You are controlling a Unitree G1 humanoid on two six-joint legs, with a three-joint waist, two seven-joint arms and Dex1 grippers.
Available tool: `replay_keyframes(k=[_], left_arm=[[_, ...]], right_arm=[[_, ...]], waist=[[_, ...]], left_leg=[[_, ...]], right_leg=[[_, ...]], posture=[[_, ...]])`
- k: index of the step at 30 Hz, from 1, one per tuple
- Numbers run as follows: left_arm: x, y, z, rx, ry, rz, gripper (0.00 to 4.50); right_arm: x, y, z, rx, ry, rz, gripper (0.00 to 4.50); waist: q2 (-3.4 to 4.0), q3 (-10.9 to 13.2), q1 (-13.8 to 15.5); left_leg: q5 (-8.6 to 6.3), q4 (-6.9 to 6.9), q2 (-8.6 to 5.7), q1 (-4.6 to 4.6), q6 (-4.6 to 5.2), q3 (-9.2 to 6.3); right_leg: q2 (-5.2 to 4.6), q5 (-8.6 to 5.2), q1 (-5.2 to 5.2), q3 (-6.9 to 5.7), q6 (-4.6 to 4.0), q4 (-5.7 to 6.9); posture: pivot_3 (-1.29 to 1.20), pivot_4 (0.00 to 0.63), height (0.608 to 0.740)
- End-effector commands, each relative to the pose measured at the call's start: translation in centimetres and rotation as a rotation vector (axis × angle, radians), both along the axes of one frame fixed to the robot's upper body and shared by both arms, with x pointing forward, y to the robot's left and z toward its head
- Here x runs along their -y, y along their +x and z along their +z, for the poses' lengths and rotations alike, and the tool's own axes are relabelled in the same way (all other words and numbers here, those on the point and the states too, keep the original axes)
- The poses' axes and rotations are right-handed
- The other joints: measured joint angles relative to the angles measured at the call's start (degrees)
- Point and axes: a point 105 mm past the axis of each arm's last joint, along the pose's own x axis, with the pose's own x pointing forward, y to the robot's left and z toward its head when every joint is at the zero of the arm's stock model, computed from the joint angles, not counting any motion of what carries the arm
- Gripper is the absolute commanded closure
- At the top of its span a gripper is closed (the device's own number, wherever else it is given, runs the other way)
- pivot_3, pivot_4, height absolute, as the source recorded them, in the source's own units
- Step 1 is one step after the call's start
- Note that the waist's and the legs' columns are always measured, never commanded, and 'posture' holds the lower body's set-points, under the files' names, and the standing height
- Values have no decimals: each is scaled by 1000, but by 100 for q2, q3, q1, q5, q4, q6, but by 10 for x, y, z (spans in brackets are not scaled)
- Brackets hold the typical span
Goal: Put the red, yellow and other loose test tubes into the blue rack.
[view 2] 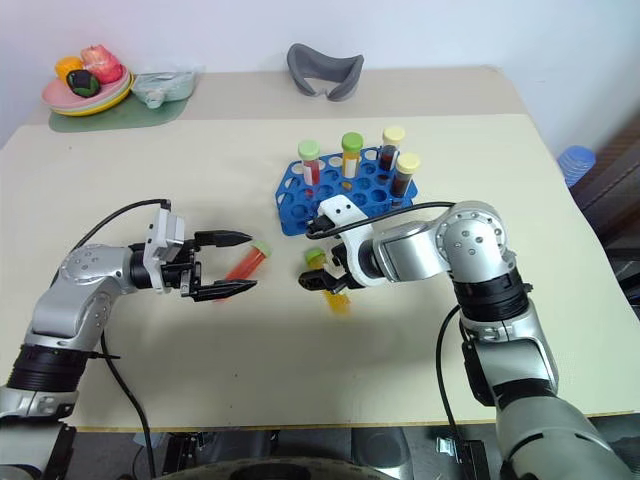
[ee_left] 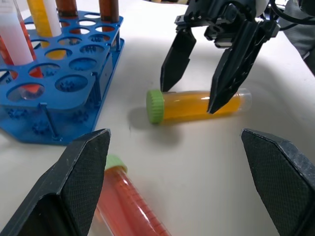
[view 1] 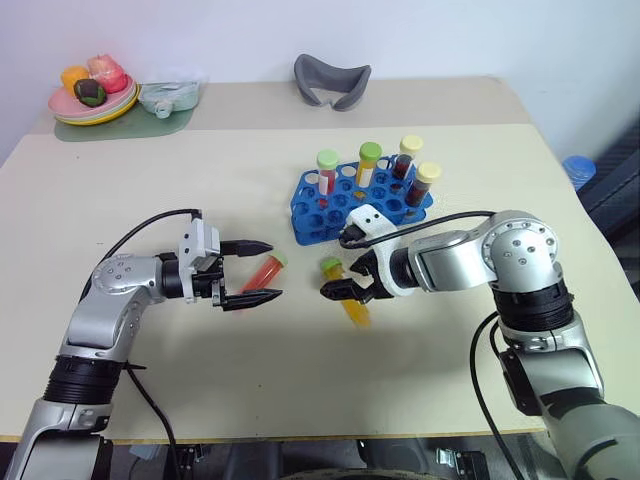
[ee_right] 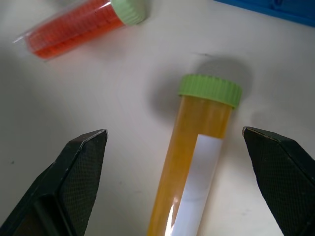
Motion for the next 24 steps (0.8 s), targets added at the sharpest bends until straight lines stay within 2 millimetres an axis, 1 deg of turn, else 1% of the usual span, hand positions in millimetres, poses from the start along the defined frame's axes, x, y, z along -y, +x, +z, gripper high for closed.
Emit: replay_keyframes(k=[1, 7, 11, 18, 24], left_arm=[[-4, -2, 8, 40, 6, 3, 123], [-5, -2, 8, 43, 5, 12, 123], [-5, -2, 8, 44, 2, 16, 123], [-4, -1, 7, 44, 0, 19, 123], [-3, -1, 7, 45, -1, 20, 123]], right_arm=[[-1, 2, 0, 65, -61, -5, 27], [7, 9, -8, 134, -156, -63, 27], [19, 18, -9, 179, -227, -114, 27], [24, 22, -13, 162, -223, -147, 27], [23, 25, -17, 144, -218, -174, 27]], waist=[[0, 0, 1], [1, 0, -4], [0, -1, 2], [0, -1, 5], [-3, -4, -1]], left_leg=[[0, 0, 0, 0, 0, 0], [0, 0, 0, 0, 0, 0], [0, 2, 0, 0, -1, 0], [1, 3, -1, 1, -1, 0], [1, 5, 0, 4, -1, 0]], right_leg=[[0, 0, 0, 0, 0, 0], [0, 0, -2, 0, 0, 1], [-1, 0, -2, 0, 0, 5], [-1, 0, -2, 0, 0, 8], [-1, 0, -1, 1, 0, 15]], posture=[[0, 150, 740], [0, 150, 740], [0, 150, 740], [0, 150, 740], [0, 150, 740]])
